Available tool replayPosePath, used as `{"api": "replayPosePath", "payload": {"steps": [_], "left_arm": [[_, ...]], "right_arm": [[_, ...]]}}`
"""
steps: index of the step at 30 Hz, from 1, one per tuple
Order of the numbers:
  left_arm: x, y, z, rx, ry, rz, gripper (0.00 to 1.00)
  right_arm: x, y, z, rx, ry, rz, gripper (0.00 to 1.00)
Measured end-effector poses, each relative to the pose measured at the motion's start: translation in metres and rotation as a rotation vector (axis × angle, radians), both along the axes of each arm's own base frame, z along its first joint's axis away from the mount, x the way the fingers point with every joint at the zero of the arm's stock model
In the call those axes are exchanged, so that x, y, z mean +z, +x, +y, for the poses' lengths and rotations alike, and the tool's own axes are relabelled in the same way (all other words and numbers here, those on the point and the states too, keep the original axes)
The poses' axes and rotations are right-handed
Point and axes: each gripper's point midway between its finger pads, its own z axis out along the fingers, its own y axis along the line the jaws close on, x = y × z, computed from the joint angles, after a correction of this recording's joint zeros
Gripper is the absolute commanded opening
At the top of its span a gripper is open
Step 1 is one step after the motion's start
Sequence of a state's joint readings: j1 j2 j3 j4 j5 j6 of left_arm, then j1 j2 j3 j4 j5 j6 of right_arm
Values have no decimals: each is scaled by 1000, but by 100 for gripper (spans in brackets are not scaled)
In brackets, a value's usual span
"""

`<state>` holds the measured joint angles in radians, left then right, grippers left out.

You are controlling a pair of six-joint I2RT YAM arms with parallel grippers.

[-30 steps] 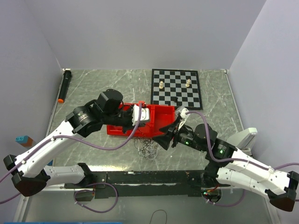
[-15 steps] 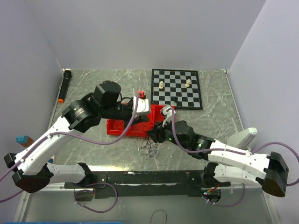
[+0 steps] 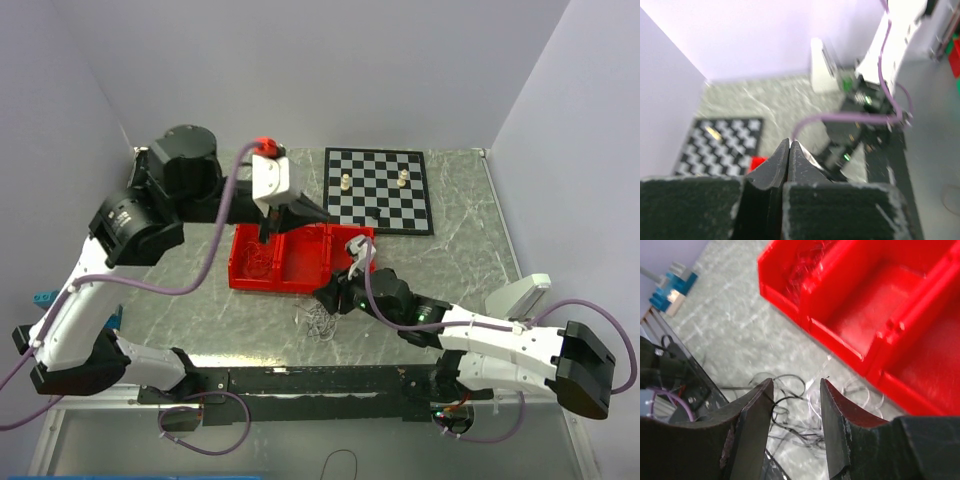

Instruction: Untangle the cables

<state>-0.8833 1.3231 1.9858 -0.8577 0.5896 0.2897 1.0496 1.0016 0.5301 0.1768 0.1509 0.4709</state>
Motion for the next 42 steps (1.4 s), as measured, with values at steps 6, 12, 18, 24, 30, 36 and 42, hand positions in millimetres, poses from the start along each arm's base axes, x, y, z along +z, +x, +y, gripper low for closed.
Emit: {"api": "replayPosePath", "payload": {"steps": [6, 12, 18, 24, 30, 36, 42], "left_arm": [[56, 1, 8, 30, -122, -118, 1], [96, 15, 17, 124, -229, -262, 1], [140, 32, 32, 259, -358, -411, 1], [194, 41, 61, 425, -526, -609, 1], [231, 51, 93, 657, -672, -830, 1], [252, 43, 98, 764, -733, -972, 1], [270, 3, 95, 754, -801, -1122, 1]], "right_arm": [[-38, -15, -18, -6, -55, 77, 49], [-56, -27, -32, -5, -95, 121, 49], [-56, -31, -36, -7, -101, 132, 55], [-60, -32, -39, -8, -117, 143, 62], [-62, -33, -40, -8, -125, 149, 64], [-66, -34, -42, -9, -143, 159, 58], [-77, -36, -44, -8, -176, 182, 56]]}}
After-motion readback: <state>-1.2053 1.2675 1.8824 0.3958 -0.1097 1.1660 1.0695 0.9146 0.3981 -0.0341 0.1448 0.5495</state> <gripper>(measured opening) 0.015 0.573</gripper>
